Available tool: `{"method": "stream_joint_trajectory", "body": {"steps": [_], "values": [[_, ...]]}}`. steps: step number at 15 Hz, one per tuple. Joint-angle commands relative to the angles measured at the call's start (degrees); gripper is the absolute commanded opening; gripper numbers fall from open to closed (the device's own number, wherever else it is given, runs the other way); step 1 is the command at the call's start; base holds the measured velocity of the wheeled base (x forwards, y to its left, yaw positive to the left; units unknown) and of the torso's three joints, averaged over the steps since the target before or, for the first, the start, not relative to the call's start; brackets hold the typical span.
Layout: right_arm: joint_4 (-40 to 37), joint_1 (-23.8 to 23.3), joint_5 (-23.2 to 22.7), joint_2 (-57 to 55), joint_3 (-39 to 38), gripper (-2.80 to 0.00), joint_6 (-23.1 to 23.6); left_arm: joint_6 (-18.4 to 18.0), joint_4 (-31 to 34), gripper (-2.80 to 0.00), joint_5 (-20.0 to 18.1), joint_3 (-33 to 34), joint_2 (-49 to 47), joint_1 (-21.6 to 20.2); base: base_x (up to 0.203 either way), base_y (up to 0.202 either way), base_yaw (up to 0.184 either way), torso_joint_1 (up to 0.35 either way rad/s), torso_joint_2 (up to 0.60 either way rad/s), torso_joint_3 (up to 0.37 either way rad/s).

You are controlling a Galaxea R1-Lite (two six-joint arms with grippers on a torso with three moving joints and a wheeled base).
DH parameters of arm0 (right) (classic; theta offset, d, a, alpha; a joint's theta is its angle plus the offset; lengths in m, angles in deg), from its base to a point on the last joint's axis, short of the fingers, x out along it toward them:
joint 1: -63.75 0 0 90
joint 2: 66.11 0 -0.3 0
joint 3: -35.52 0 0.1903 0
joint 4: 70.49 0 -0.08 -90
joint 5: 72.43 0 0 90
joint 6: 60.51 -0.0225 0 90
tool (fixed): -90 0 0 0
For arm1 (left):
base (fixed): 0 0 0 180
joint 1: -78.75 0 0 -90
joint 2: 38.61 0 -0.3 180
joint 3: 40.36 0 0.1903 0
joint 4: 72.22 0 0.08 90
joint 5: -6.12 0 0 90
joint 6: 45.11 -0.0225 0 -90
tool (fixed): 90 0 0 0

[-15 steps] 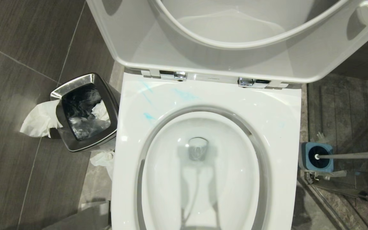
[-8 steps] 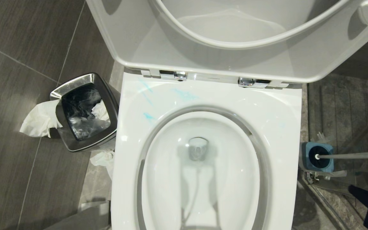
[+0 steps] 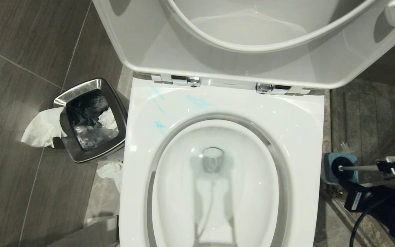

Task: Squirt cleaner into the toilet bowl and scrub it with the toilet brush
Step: Pour in the cleaning agent

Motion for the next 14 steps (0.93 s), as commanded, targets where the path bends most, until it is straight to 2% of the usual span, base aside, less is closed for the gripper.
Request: {"method": "stream_joint_trajectory", "body": {"steps": [1, 4, 7, 11, 14], "values": [[13.48, 0.02, 0.14, -15.21, 2.64, -2.80, -0.15, 0.00, 0.00, -2.80, 0.03, 0.09, -0.05, 0.02, 0.000, 0.000, 0.000, 0.000, 0.00, 0.000], [16.19, 0.02, 0.44, -20.33, 10.25, -2.80, -0.20, 0.00, 0.00, -2.80, 0.03, 0.09, -0.05, 0.02, 0.000, 0.000, 0.000, 0.000, 0.00, 0.000], [16.35, 0.01, 0.85, -25.17, 14.89, -2.80, -0.05, 0.00, 0.00, -2.80, 0.02, 0.09, -0.05, 0.02, 0.000, 0.000, 0.000, 0.000, 0.00, 0.000], [16.36, -0.53, 0.91, -32.53, 25.26, -2.80, -0.21, 0.00, 0.00, -2.80, -0.06, 0.09, -0.05, 0.02, 0.000, 0.000, 0.000, 0.000, 0.00, 0.000], [16.36, -0.60, 0.83, -34.78, 28.74, -2.80, -0.15, 0.00, 0.00, -2.80, -0.06, 0.09, -0.05, 0.02, 0.000, 0.000, 0.000, 0.000, 0.00, 0.000]]}}
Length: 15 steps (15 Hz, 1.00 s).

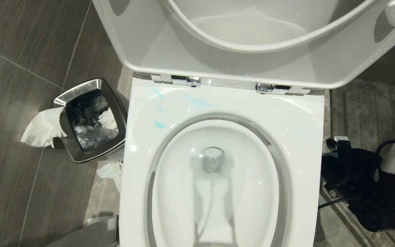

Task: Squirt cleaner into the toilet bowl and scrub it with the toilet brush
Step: Pour in the cleaning agent

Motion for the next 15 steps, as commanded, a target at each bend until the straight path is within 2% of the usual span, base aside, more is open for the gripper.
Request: {"method": "stream_joint_trajectory", "body": {"steps": [1, 12, 15], "values": [[0.51, -0.02, -0.04, -2.62, 2.07, -2.80, 0.11, -0.02, 0.00, -2.80, 0.03, 0.09, -0.05, 0.02, 0.000, 0.000, 0.000, 0.000, 0.00, 0.000], [0.51, -0.46, -0.80, -4.42, 11.04, -2.80, 2.90, -0.02, 0.00, -2.80, 0.01, 0.09, -0.05, 0.02, 0.000, 0.000, 0.000, 0.000, 0.00, 0.000], [0.51, -0.38, -1.72, -4.08, 12.77, -2.80, 7.33, -0.02, 0.00, -2.80, -0.06, 0.09, -0.05, 0.02, 0.000, 0.000, 0.000, 0.000, 0.00, 0.000]]}}
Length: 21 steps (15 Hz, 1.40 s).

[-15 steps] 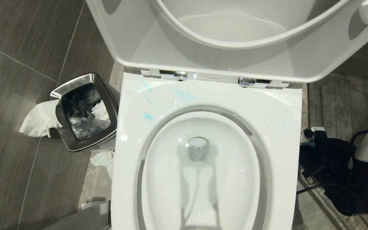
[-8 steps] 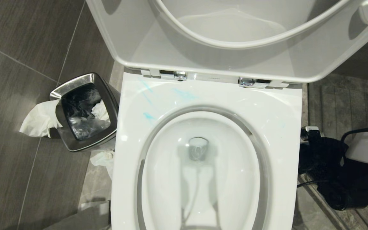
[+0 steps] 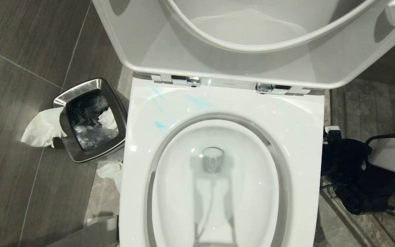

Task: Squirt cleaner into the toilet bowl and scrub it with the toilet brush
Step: Pour in the cleaning agent

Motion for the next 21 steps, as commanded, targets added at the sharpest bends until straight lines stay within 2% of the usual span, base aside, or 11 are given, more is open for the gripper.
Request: {"method": "stream_joint_trajectory", "body": {"steps": [1, 10, 11, 13, 17, 21], "values": [[0.51, 0.03, -0.45, 0.53, 0.79, -2.80, 2.84, -0.01, 0.00, -2.80, -0.06, 0.09, -0.05, 0.00, 0.000, 0.000, 0.000, 0.000, 0.00, 0.000], [0.51, 0.20, -1.05, -1.09, 6.62, -2.80, 2.88, -0.01, 0.00, -2.80, -0.06, 0.09, -0.05, 0.00, 0.000, 0.000, 0.000, 0.000, 0.00, 0.000], [0.51, 0.33, -1.06, -1.40, 6.90, 0.00, 3.05, -0.01, 0.00, -2.80, -0.06, 0.09, -0.05, 0.00, 0.000, 0.000, 0.000, 0.000, 0.00, 0.000], [0.51, 0.47, -1.15, -1.49, 7.65, 0.00, 2.79, -0.01, 0.00, -2.80, 0.03, 0.09, -0.05, 0.00, 0.000, 0.000, 0.000, 0.000, 0.00, 0.000], [0.51, 0.47, -6.21, -1.70, 8.28, 0.00, 2.70, -0.01, 0.00, -2.80, -0.06, 0.09, -0.05, 0.00, 0.000, 0.000, 0.000, 0.000, 0.00, 0.000], [0.51, 0.54, -7.54, -3.42, 10.08, 0.00, 2.79, -0.01, 0.00, -2.80, -0.02, 0.09, -0.05, 0.00, 0.000, 0.000, 0.000, 0.000, 0.00, 0.000]]}}
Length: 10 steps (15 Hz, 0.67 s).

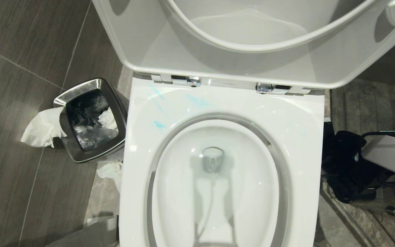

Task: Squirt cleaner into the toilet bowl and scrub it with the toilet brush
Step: Pour in the cleaning agent

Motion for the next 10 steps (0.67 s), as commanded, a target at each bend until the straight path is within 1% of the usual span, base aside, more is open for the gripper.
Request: {"method": "stream_joint_trajectory", "body": {"steps": [1, 7, 10], "values": [[0.49, 0.05, -0.19, -1.50, 1.29, 0.00, 0.14, -0.01, 0.00, -2.80, 0.03, 0.09, -0.05, 0.02, 0.000, 0.000, 0.000, 0.000, 0.00, 0.000], [0.49, 0.06, -0.62, -4.55, 8.93, 0.00, 0.83, -0.01, 0.00, -2.80, 0.03, 0.09, -0.05, 0.02, 0.000, 0.000, 0.000, 0.000, 0.00, 0.000], [0.49, 0.06, -3.01, -7.18, 14.28, 0.00, 1.52, -0.01, 0.00, -2.80, -0.05, 0.09, -0.05, 0.02, 0.000, 0.000, 0.000, 0.000, 0.00, 0.000]]}}
